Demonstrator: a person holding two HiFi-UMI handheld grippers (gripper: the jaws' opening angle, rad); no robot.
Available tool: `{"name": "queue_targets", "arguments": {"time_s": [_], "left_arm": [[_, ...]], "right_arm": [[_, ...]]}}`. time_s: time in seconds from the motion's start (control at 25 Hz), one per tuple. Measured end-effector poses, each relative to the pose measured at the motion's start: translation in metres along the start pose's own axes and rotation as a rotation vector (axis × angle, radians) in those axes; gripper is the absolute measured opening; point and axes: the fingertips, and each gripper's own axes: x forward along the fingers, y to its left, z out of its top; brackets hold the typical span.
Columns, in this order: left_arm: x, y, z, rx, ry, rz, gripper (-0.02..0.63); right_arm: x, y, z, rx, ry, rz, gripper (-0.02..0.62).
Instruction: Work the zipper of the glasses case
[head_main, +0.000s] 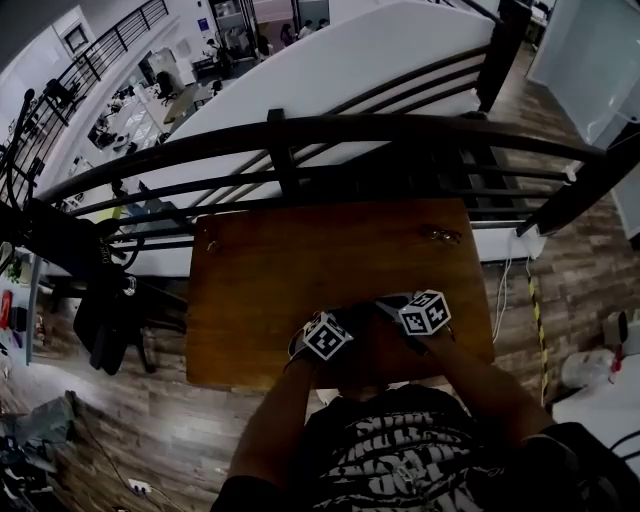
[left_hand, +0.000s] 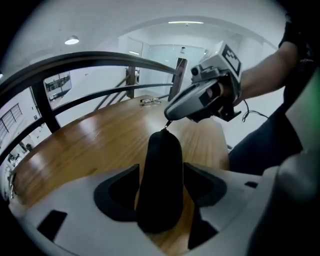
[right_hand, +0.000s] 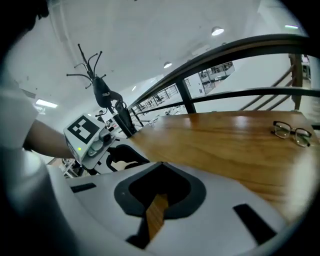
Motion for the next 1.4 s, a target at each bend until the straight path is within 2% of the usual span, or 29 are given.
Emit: {"name": "queue_targets", "arguments": {"time_s": [0.08, 0.2, 0.32, 0.36, 0.44, 0.52, 0.64, 0.76, 0.84, 0.92, 0.96, 1.04, 1.2, 1.4], "left_arm": [[0.005, 0.007, -0.002, -0.005, 0.021, 0.031, 0.264], [-0.004, 0.018, 0.008, -0.021, -0.011, 0.085, 0.275], [-0.024, 0.033, 0.021, -0.059, -0.089, 0.147, 0.275], [-0.033, 0.038, 0.026, -0.074, -0.120, 0.173, 0.275], [-0.055, 0.046, 0.042, -0.106, -0.197, 0.239, 0.275], [-0.086, 0.050, 0.067, -0.149, -0.310, 0.303, 0.275], [-0.143, 0.051, 0.111, -0.234, -0.539, 0.387, 0.273], [-0.208, 0.047, 0.154, -0.261, -0.738, 0.525, 0.256], [-0.245, 0.041, 0.177, -0.243, -0.828, 0.610, 0.108], [-0.267, 0.030, 0.194, -0.206, -0.891, 0.649, 0.029], [-0.274, 0.025, 0.201, -0.182, -0.911, 0.664, 0.017], [-0.280, 0.023, 0.206, -0.153, -0.920, 0.697, 0.006], [-0.278, 0.026, 0.196, -0.175, -0.885, 0.722, 0.006], [-0.283, 0.031, 0.184, -0.197, -0.881, 0.738, 0.006]], "right_arm": [[0.006, -0.011, -0.007, -0.004, 0.038, -0.060, -0.002], [0.009, -0.033, -0.014, 0.041, 0.064, -0.136, -0.002], [0.011, -0.034, -0.016, 0.027, 0.077, -0.134, 0.002], [0.011, -0.030, -0.013, 0.008, 0.075, -0.123, 0.010], [0.004, -0.024, -0.002, -0.030, 0.044, -0.118, 0.092], [-0.013, -0.016, 0.022, -0.078, -0.043, -0.140, 0.103], [-0.053, 0.010, 0.084, -0.179, -0.276, -0.178, 0.103], [-0.099, 0.055, 0.151, -0.317, -0.498, -0.202, 0.103], [-0.125, 0.085, 0.187, -0.405, -0.599, -0.229, 0.101], [-0.144, 0.104, 0.210, -0.454, -0.673, -0.257, 0.074], [-0.151, 0.109, 0.217, -0.462, -0.700, -0.264, 0.034], [-0.158, 0.112, 0.224, -0.464, -0.728, -0.268, 0.002], [-0.155, 0.108, 0.220, -0.460, -0.701, -0.276, -0.002], [-0.148, 0.108, 0.215, -0.468, -0.671, -0.282, -0.002]]}}
